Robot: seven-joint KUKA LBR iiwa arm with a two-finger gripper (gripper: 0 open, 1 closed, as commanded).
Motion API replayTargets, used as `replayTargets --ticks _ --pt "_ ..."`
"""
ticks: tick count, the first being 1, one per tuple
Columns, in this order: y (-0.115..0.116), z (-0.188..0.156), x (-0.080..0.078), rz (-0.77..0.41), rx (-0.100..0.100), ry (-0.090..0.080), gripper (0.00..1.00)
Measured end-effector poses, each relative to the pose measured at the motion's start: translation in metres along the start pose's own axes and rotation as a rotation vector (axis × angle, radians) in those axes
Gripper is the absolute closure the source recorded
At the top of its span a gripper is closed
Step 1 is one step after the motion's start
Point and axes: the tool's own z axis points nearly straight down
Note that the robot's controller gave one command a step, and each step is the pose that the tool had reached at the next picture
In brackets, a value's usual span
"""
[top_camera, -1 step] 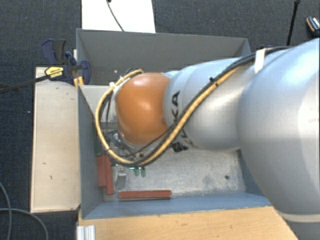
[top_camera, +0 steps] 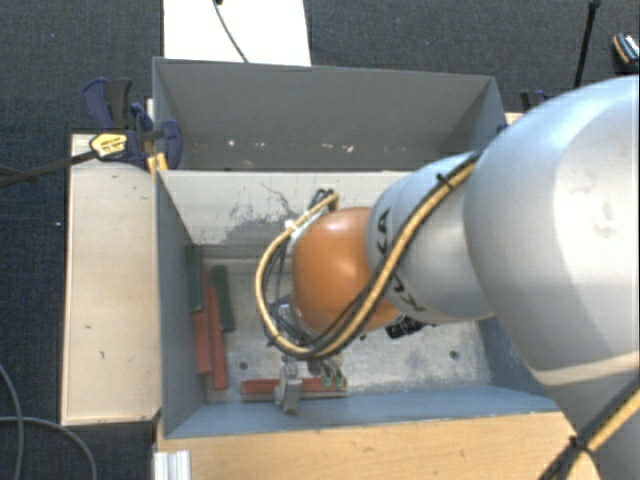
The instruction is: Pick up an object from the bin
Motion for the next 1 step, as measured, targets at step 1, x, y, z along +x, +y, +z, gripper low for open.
replayTargets --ticks 1 --pt "-0.0503 -0.0320 -0.0012 0.068 0.002 0.004 0.00"
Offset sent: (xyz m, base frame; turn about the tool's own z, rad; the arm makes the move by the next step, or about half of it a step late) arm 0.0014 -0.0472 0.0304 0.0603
